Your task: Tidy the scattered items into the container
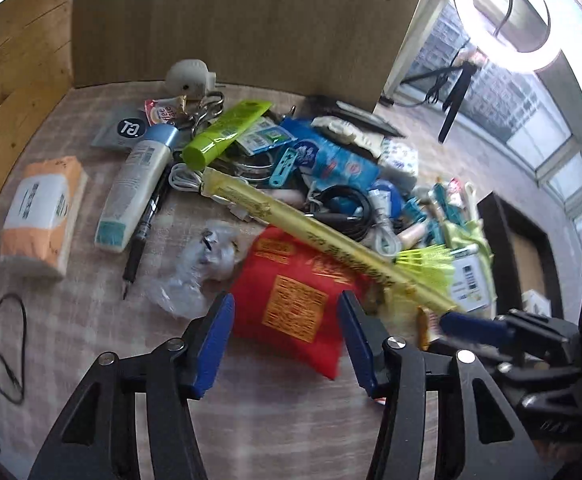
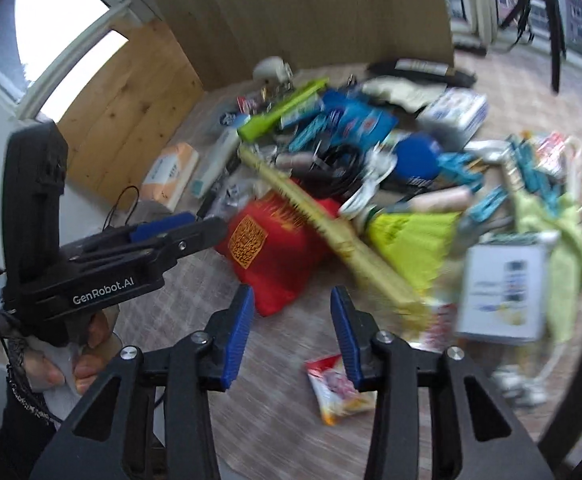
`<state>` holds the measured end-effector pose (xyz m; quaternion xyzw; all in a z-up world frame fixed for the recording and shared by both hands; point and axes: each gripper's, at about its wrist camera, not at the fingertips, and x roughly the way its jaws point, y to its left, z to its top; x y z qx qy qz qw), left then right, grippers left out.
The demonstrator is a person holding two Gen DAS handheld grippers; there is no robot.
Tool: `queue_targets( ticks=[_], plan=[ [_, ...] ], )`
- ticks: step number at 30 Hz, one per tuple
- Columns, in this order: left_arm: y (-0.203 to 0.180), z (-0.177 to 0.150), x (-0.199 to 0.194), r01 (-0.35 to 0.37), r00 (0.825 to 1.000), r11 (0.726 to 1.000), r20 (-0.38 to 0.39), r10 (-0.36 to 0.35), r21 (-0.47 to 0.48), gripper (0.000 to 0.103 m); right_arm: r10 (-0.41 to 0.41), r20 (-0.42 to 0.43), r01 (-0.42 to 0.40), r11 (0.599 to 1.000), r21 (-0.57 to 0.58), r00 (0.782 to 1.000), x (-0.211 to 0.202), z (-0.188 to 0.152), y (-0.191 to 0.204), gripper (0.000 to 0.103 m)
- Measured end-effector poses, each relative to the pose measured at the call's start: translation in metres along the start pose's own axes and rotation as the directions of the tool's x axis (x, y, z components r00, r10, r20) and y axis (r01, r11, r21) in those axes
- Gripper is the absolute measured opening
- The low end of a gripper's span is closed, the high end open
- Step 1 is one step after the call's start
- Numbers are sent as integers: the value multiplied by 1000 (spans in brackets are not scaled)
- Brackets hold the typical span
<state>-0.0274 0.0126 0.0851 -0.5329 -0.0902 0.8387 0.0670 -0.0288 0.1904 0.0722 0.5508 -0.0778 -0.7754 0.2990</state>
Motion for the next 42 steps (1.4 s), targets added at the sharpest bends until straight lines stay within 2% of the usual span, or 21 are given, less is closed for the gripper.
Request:
queue_targets(
  ticks=[2, 6, 12, 14, 17, 22, 24, 25, 27, 30, 34, 42],
  plan=[
    [5, 6, 9, 27, 999, 999, -28, -26, 20, 46, -2, -16, 3, 999, 36, 1000, 17, 1, 1, 39],
    [12, 18, 27, 38, 998, 997, -60, -34, 61, 45, -6, -27, 9, 993, 115, 1000, 42, 3, -1, 39],
    [18, 34, 52, 100, 989, 991, -122, -89, 91, 45, -23, -1, 22, 971, 240, 1000, 54, 11, -19, 39],
    [18, 37, 57, 125, 984, 988, -136, -112, 92, 46, -3, 5, 1, 962, 273, 1000, 56, 13, -25, 39],
    [14, 40, 63, 128, 984, 984, -141, -110, 123, 47, -2, 4, 1, 954, 300, 1000, 60, 15, -29, 42],
    [22, 39, 68, 174, 974, 979, -163, -156, 105, 47, 29, 6, -29, 941, 337, 1000, 64, 9, -35, 47],
    [27, 37, 72, 184, 971, 979, -174, -167, 88, 51, 42, 2, -40, 932, 359, 999, 67, 5, -40, 48],
    [30, 36, 72, 184, 971, 979, -169, -168, 84, 55, 40, 10, -41, 932, 361, 999, 67, 4, -39, 49],
    [32, 33, 73, 210, 964, 975, -178, -195, 71, 51, 29, 11, -31, 934, 356, 1000, 69, 7, -35, 49],
    [37, 26, 71, 245, 954, 969, -193, -232, 46, 45, 69, -1, -63, 931, 360, 998, 72, 4, -31, 47],
    [39, 8, 61, 245, 952, 969, -195, -235, 26, 45, 85, -27, -71, 939, 338, 996, 73, -8, -21, 46],
    [35, -44, 27, 222, 960, 975, -169, -221, -12, 45, 153, -96, -119, 949, 293, 984, 69, -46, 5, 46]
  ],
)
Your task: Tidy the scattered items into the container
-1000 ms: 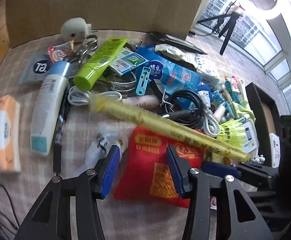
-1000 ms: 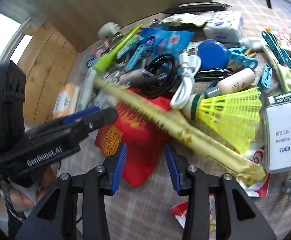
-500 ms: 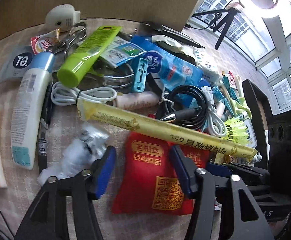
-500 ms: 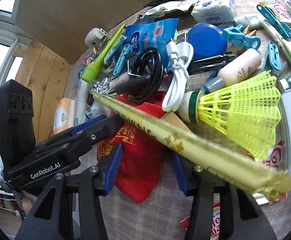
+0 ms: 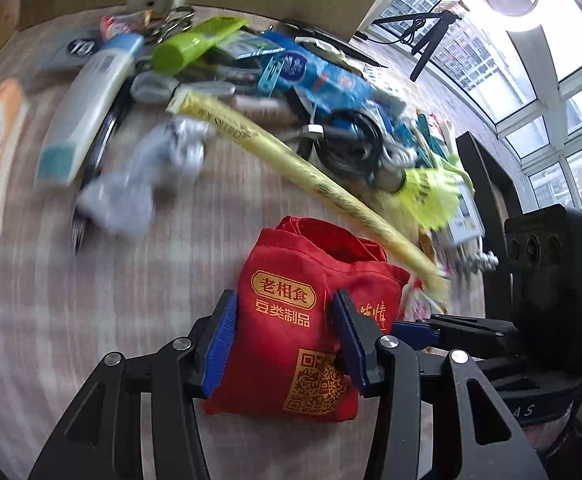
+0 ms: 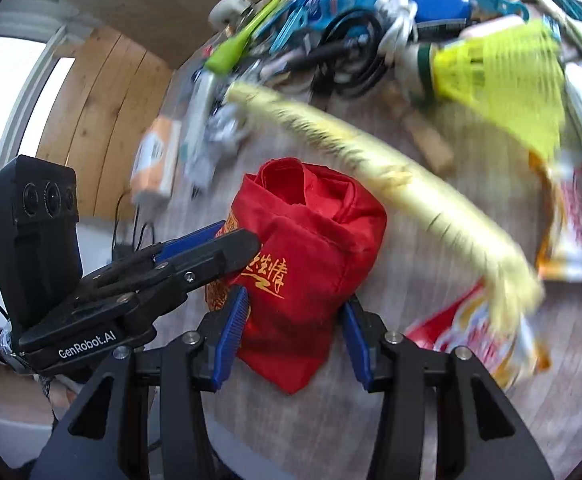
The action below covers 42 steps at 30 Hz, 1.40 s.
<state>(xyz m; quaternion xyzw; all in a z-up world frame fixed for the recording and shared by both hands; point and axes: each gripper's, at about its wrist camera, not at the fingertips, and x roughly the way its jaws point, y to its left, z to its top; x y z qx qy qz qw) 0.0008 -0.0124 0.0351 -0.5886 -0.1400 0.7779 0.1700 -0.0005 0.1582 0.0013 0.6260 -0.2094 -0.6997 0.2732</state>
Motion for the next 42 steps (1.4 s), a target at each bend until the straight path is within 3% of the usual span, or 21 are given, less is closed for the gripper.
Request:
queue_targets(
  ticks=[5, 12, 22, 32, 40, 42],
  plan=[
    [-6, -21, -23, -7, 998, 999, 54, 9, -42, 45, 11, 5, -11, 998, -56, 1000, -13, -16, 12, 46],
    [-38, -21, -46, -12, 992, 999, 126, 17, -41, 45, 27, 55, -22, 995, -93, 998, -47, -18, 19, 46],
    [-148, 8, -23, 46, 986, 994, 152, -61, 97, 45, -15, 211, 25, 999, -42, 977, -143, -25, -34, 46],
    [-305, 47, 36, 148, 978, 959, 108, -178, 241, 44, -126, 385, 95, 990, 100, 914, -274, -32, -141, 46],
    [-410, 70, 74, 165, 975, 934, 87, -202, 317, 42, -183, 501, 74, 970, 230, 846, -357, -36, -218, 45],
    [-425, 73, 82, 158, 979, 940, 79, -189, 301, 42, -213, 517, 87, 962, 258, 829, -372, -37, -231, 45]
  ],
)
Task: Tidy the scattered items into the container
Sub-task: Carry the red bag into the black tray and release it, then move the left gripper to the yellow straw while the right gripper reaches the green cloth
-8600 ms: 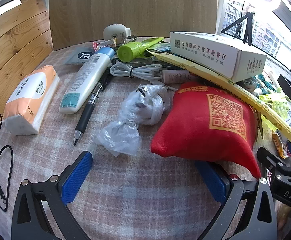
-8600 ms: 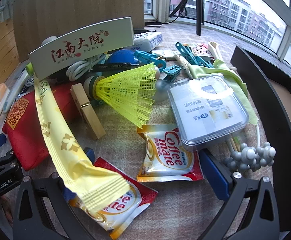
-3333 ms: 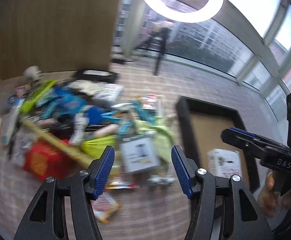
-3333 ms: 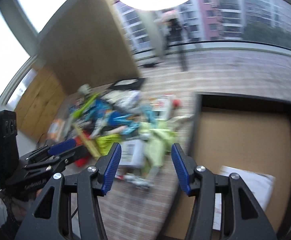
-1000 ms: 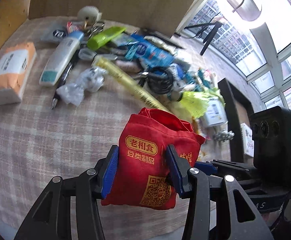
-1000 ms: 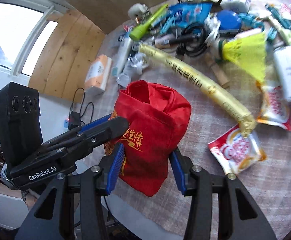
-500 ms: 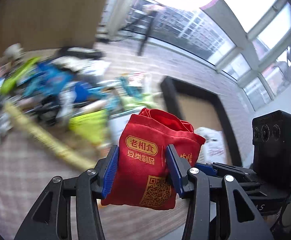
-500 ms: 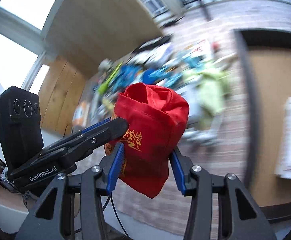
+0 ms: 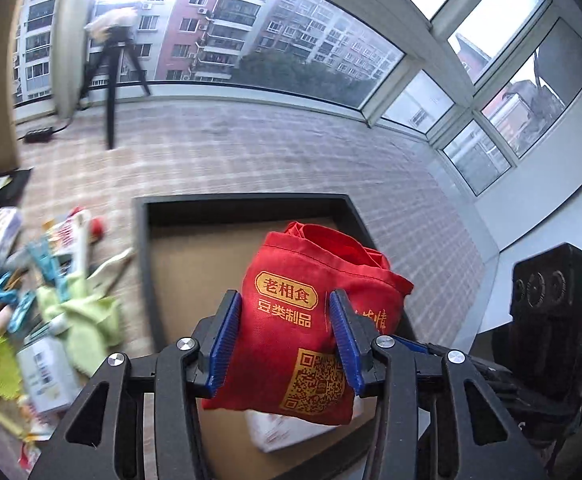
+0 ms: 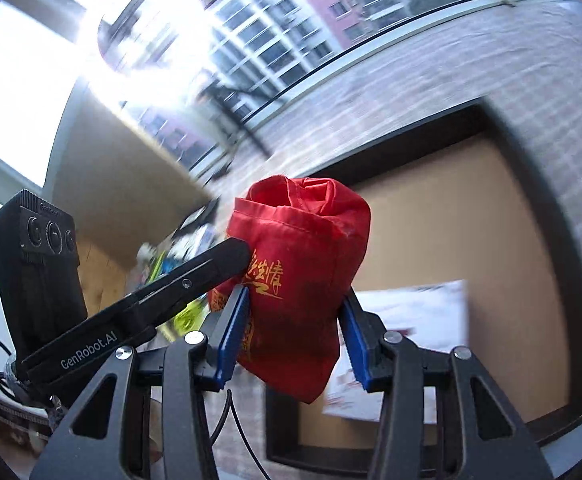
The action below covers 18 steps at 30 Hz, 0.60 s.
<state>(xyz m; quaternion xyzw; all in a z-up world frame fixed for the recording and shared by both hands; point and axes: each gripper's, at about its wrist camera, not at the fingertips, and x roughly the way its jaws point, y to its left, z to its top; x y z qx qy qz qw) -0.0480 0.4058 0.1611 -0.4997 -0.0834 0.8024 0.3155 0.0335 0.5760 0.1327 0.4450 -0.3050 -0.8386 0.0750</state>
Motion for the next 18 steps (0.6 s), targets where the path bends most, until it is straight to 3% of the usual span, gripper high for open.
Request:
queue_targets(
  ticks=[2, 4, 5, 10, 15, 18],
  plan=[
    [-9, 4, 8, -51, 999, 999, -4, 51, -7, 56, -59, 31, 59, 998, 1, 998, -8, 9, -7, 47],
    [-10, 4, 6, -60, 998, 998, 6, 61, -21, 57, -146, 87, 145, 989, 17, 985, -18, 14, -9, 55],
    [-9, 3, 4, -55, 998, 998, 11, 56, -27, 57, -152, 119, 150, 988, 25, 981, -24, 16, -10, 58],
    [10, -2, -11, -97, 995, 995, 32, 98, -33, 57, -138, 128, 143, 989, -26, 982, -27, 20, -5, 59],
    [47, -13, -37, -165, 985, 985, 49, 168, -58, 57, -113, 76, 121, 986, -111, 991, -1, 13, 17, 60],
    [79, -25, -57, -207, 975, 973, 57, 213, -101, 57, -93, 52, 101, 979, -178, 994, 21, 7, 41, 69]
  ],
)
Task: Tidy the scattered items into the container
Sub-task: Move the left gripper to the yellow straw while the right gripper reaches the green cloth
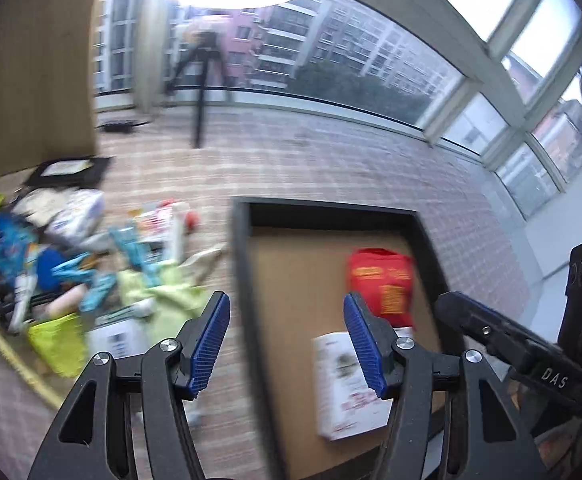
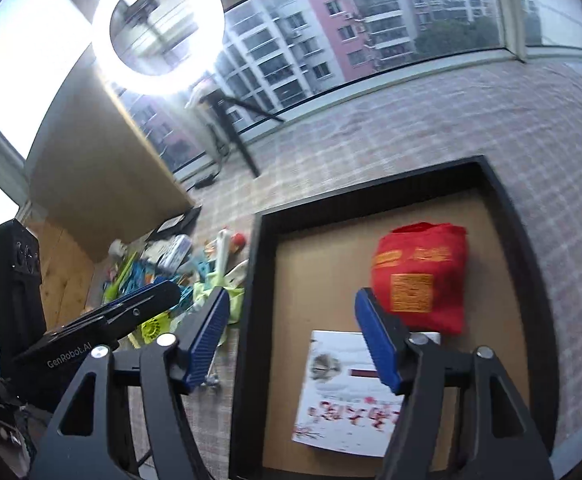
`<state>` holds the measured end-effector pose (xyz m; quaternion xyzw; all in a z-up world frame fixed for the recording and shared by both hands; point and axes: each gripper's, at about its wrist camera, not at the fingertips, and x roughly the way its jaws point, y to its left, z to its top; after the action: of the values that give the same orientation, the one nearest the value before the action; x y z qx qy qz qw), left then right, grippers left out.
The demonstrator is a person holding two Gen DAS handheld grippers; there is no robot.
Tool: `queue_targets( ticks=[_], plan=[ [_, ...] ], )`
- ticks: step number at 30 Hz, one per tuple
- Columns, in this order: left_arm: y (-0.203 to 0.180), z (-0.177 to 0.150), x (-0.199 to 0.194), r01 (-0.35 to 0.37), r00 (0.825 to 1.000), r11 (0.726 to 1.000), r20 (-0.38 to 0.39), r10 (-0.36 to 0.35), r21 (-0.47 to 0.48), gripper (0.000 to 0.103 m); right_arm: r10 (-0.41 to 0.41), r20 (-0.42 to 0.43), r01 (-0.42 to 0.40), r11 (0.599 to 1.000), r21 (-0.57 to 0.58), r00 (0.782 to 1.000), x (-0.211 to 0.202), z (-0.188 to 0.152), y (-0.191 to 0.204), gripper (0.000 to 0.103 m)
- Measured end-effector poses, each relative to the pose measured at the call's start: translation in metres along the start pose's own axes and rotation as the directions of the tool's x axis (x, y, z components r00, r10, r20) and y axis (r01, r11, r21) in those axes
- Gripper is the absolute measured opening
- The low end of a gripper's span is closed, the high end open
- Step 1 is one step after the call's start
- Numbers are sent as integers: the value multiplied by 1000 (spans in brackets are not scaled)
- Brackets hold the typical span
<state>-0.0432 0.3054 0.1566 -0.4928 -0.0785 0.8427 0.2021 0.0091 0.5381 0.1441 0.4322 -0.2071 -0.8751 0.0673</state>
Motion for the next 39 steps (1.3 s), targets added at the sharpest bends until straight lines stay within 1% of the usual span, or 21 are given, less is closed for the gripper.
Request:
queue_targets(
  ticks=[1, 3, 5, 8, 10, 12, 14, 16, 18, 20, 22, 24, 26, 28, 30, 32, 37, 39],
  plan=[
    [17, -4, -6, -26, 1000, 999, 4, 26, -22, 57, 4, -4, -4, 1000, -22, 1000, 4, -1, 8, 71],
    [47, -12, -17, -64, 998, 996, 6, 64, -59, 57, 12, -23, -14, 997, -79, 1000, 16, -5, 29, 71],
    [85, -24, -28, -103, 995, 988, -4, 103, -113, 57, 20, -56, -27, 991, -130, 998, 30, -10, 50, 71],
    [141, -42, -43, -136, 991, 971, -21, 134, -199, 56, 42, -106, -61, 982, -178, 993, 50, -18, 79, 71],
    [172, -51, -49, -165, 986, 960, -37, 160, -228, 55, 53, -134, -79, 977, -198, 990, 62, -24, 95, 71],
    [195, -59, -52, -178, 984, 953, -62, 167, -247, 55, 48, -153, -81, 972, -220, 987, 74, -30, 111, 71],
    [207, -62, -53, -178, 983, 950, -80, 162, -256, 55, 37, -180, -77, 972, -221, 983, 87, -37, 125, 71],
    [204, -63, -50, -175, 984, 957, -83, 159, -232, 55, 34, -224, -85, 971, -224, 974, 104, -43, 138, 71],
    [196, -61, -43, -166, 985, 964, -89, 150, -206, 56, -28, -239, -39, 961, -273, 971, 123, -51, 154, 71],
    [186, -56, -30, -143, 987, 972, -103, 126, -184, 56, -67, -251, -16, 949, -316, 966, 137, -58, 166, 71],
    [177, -52, -15, -138, 986, 978, -113, 121, -156, 56, -112, -273, 16, 943, -333, 955, 151, -64, 171, 71],
    [169, -51, -3, -152, 983, 981, -120, 138, -117, 55, -137, -287, 41, 947, -318, 948, 158, -64, 168, 71],
    [163, -51, 8, -183, 978, 980, -119, 173, -78, 55, -169, -280, 82, 951, -298, 945, 158, -61, 162, 70],
    [165, -52, 16, -176, 977, 981, -136, 165, -76, 55, -145, -286, 66, 961, -269, 947, 156, -56, 156, 71],
    [167, -53, 20, -172, 977, 982, -143, 160, -81, 55, -141, -284, 76, 970, -230, 948, 153, -52, 150, 71],
    [168, -53, 23, -183, 975, 980, -143, 171, -75, 55, -126, -276, 69, 976, -206, 953, 149, -49, 147, 71],
    [167, -47, 25, -195, 973, 979, -138, 185, -64, 55, -106, -269, 57, 981, -183, 957, 141, -45, 144, 71],
    [167, -45, 25, -198, 973, 978, -136, 188, -60, 55, -122, -275, 73, 981, -182, 954, 141, -46, 139, 71]
  ],
)
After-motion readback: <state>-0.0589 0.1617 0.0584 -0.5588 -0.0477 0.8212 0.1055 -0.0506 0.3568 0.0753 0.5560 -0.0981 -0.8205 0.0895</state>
